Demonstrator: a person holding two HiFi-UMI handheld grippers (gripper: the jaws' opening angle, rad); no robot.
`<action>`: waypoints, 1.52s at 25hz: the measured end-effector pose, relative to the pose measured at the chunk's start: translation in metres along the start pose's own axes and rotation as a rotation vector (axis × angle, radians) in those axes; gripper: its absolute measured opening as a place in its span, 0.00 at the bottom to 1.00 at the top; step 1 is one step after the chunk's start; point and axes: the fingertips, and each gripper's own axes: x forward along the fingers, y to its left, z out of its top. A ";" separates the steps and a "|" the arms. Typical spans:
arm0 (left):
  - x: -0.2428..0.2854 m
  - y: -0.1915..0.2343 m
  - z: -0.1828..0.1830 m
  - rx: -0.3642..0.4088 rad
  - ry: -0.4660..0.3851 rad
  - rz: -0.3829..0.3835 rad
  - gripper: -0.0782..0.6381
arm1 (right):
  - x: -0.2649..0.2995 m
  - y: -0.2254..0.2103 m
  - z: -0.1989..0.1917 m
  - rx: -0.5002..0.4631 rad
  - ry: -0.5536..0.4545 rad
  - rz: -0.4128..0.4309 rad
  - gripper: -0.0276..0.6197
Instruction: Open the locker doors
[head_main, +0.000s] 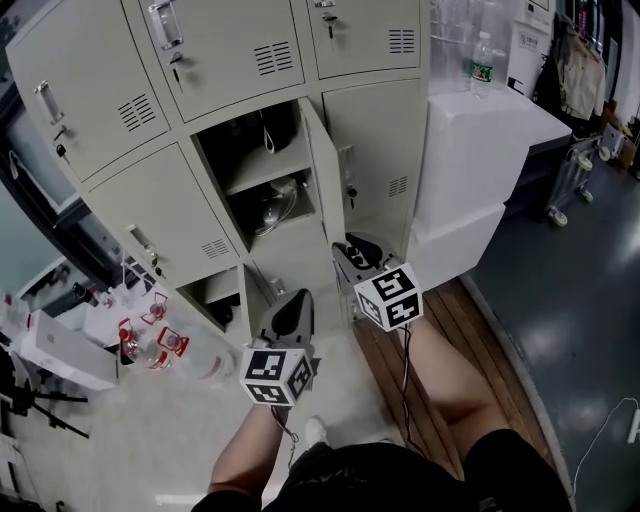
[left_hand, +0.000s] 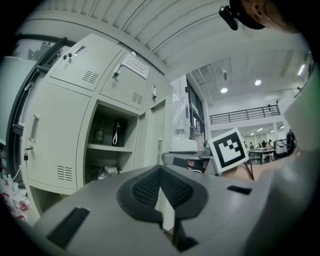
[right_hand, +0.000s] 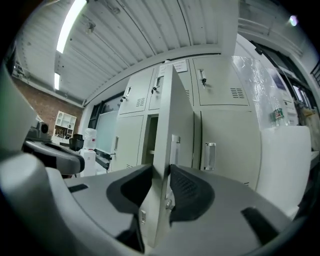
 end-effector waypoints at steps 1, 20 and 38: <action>-0.001 0.000 0.001 0.000 -0.002 0.006 0.11 | 0.000 -0.001 0.000 0.005 -0.001 0.003 0.21; -0.057 -0.075 0.008 0.035 -0.024 0.134 0.11 | -0.107 0.011 0.022 0.073 -0.053 0.023 0.04; -0.150 -0.065 0.010 0.026 -0.021 0.113 0.11 | -0.169 0.099 0.035 0.092 -0.016 -0.024 0.04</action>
